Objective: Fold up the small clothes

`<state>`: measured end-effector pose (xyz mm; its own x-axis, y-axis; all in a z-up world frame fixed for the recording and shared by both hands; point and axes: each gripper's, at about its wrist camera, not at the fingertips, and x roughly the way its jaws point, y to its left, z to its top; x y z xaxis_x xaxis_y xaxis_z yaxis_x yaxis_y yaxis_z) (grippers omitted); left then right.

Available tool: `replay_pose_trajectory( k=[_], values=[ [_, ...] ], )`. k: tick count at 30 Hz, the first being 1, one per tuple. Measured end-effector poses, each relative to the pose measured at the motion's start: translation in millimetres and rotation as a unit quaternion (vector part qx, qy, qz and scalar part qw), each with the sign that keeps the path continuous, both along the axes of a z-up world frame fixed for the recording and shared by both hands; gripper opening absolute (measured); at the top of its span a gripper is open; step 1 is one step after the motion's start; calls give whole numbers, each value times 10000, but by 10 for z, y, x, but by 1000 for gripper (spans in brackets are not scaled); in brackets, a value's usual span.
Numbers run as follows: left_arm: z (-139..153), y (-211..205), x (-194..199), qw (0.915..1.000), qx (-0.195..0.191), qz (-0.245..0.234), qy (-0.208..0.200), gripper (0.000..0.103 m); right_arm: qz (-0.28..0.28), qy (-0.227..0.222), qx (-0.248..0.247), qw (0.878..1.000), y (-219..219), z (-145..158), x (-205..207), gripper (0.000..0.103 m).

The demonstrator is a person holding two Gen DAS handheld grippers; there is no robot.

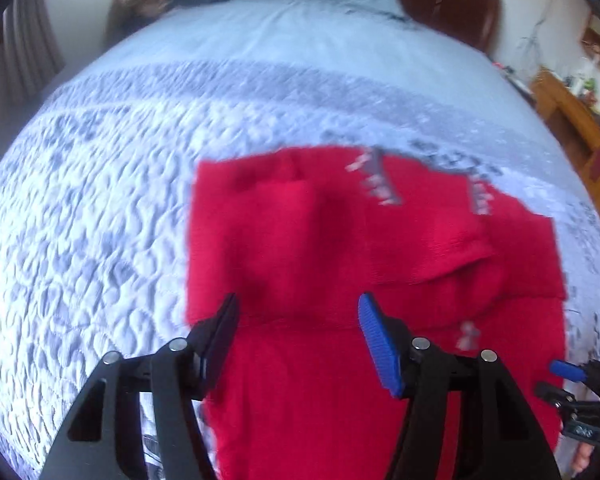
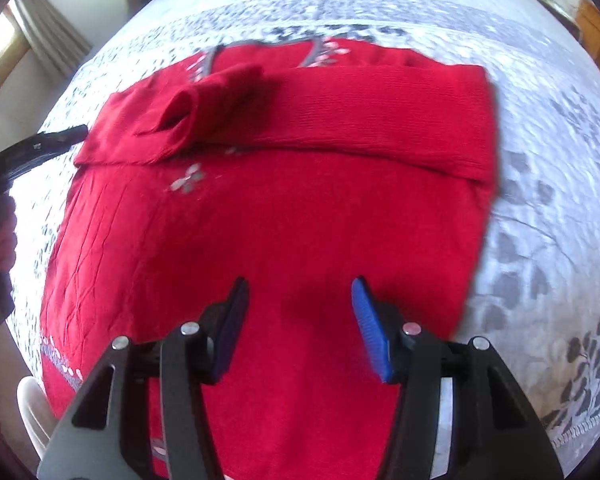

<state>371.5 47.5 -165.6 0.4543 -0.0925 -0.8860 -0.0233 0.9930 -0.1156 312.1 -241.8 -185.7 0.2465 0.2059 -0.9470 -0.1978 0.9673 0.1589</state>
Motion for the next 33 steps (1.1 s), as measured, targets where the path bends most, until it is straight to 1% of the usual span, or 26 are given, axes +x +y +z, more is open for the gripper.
replay_pose_trajectory(
  k=[2, 3, 5, 7, 8, 11, 13, 15, 17, 18, 19, 21, 23, 25, 27, 30, 32, 33],
  values=[
    [-201, 110, 58, 9996, -54, 106, 271, 60, 30, 242, -23, 9997, 70, -126, 51, 54],
    [-288, 148, 80, 9991, -118, 137, 385, 56, 21, 343, -115, 9993, 93, -211, 79, 54],
    [-387, 185, 89, 9987, -258, 175, 405, 57, 73, 400, -203, 9990, 132, -261, 91, 56],
    [-412, 199, 79, 9986, -298, 166, 397, 57, 103, 465, -310, 9984, 183, -222, 119, 57],
    [-417, 218, 75, 9985, -331, 169, 409, 57, 83, 469, -314, 9984, 213, -166, 144, 57],
    [-405, 259, 94, 9974, -478, 192, 496, 57, 216, 416, 105, 9988, 394, 79, 267, 56],
    [-331, 288, 111, 9971, -503, 232, 514, 55, 405, 333, 275, 9982, 624, 269, 407, 56],
    [-219, 315, 109, 9980, -423, 280, 376, 55, 588, 203, 263, 9977, 851, 399, 548, 56],
    [-150, 337, 148, 9988, -157, 395, 252, 55, 767, 97, 246, 9967, 1123, 507, 780, 54],
    [-137, 361, 184, 9987, -49, 458, 226, 55, 807, 147, 377, 9959, 1271, 528, 920, 51],
    [-144, 397, 221, 9984, -11, 496, 254, 55, 830, 210, 487, 9951, 1345, 517, 990, 50],
    [-247, 472, 318, 9970, 35, 595, 488, 55, 867, 377, 636, 9935, 1480, 464, 1184, 46],
    [-386, 518, 391, 9954, -6, 624, 725, 57, 811, 598, 568, 9933, 1635, 316, 1326, 46],
    [-457, 587, 418, 9943, -242, 700, 768, 59, 766, 816, 493, 9925, 1711, 143, 1449, 46],
    [-465, 607, 432, 9938, -306, 712, 794, 59, 712, 959, 432, 9919, 1795, 0, 1520, 46],
    [-478, 569, 435, 9951, -141, 606, 766, 60, 653, 983, 299, 9926, 1873, -103, 1600, 47],
    [-487, 551, 443, 9954, -86, 592, 745, 61, 690, 961, 99, 9929, 1962, -179, 1644, 49],
    [-486, 555, 442, 9953, -93, 608, 743, 61, 702, 940, -23, 9931, 1997, -219, 1652, 47]
  ],
)
